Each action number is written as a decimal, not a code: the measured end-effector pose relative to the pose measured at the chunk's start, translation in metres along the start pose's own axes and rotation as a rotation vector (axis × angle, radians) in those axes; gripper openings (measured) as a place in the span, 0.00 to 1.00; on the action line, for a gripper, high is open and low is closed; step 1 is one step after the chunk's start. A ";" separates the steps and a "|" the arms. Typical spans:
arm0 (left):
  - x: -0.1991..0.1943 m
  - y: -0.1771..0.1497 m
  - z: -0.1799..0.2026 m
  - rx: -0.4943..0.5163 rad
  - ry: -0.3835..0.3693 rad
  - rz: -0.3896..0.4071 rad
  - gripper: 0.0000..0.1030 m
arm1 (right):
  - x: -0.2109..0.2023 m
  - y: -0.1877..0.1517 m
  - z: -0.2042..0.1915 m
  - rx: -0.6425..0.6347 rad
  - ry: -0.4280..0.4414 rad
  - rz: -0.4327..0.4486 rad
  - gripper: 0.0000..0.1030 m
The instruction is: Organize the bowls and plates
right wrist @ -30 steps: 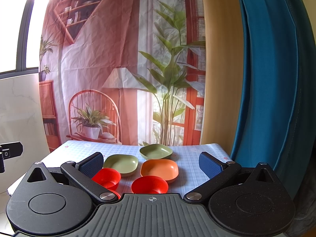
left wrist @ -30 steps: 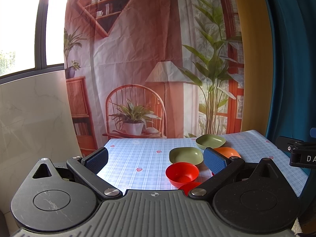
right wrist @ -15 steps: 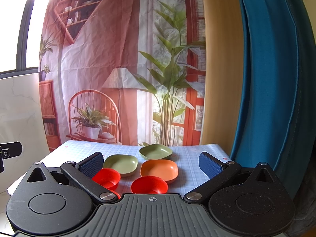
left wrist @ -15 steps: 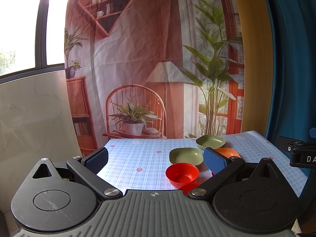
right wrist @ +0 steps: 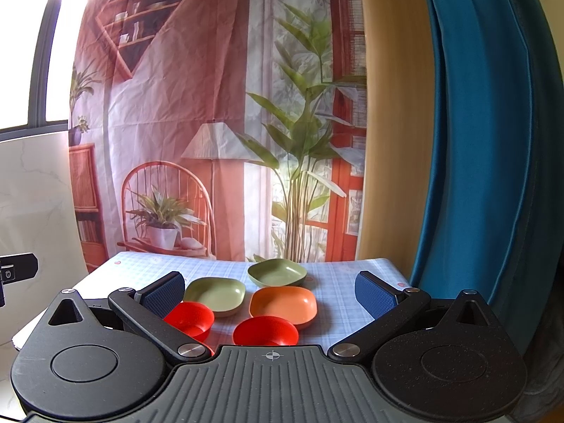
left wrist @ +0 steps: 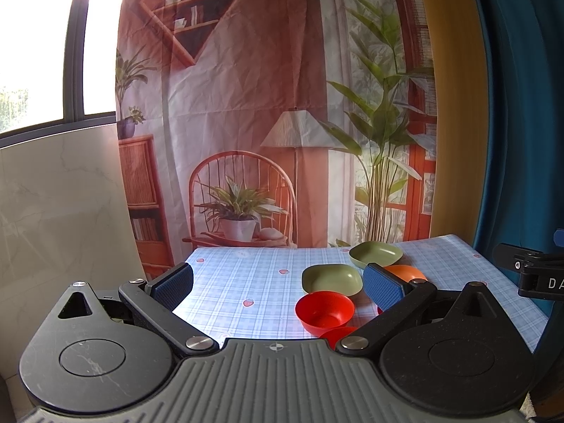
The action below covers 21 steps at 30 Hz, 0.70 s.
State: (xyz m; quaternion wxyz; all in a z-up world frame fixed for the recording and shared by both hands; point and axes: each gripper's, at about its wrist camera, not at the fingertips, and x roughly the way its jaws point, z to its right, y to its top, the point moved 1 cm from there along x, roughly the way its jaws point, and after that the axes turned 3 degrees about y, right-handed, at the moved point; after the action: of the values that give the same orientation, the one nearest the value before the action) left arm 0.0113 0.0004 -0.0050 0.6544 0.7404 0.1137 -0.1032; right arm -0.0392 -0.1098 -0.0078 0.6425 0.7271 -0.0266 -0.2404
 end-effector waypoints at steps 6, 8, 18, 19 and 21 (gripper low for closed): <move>0.000 0.000 0.000 -0.003 0.000 0.000 1.00 | 0.000 0.000 0.000 -0.001 0.000 0.000 1.00; 0.000 0.000 -0.001 -0.002 0.000 0.000 1.00 | 0.000 0.000 0.000 0.000 0.000 0.000 1.00; 0.008 0.001 -0.008 -0.042 -0.043 -0.026 1.00 | -0.001 0.003 0.001 0.017 0.020 0.007 1.00; 0.010 0.002 -0.011 -0.057 -0.057 -0.022 1.00 | -0.001 0.004 0.002 0.021 0.028 0.016 1.00; 0.013 0.003 -0.017 -0.095 -0.068 0.017 1.00 | 0.001 0.005 0.006 0.021 0.042 0.043 1.00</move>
State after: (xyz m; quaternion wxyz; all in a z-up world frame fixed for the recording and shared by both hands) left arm 0.0248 0.0171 -0.0037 0.6930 0.7056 0.0901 -0.1173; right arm -0.0393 -0.1168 -0.0039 0.6401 0.7381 -0.0314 -0.2111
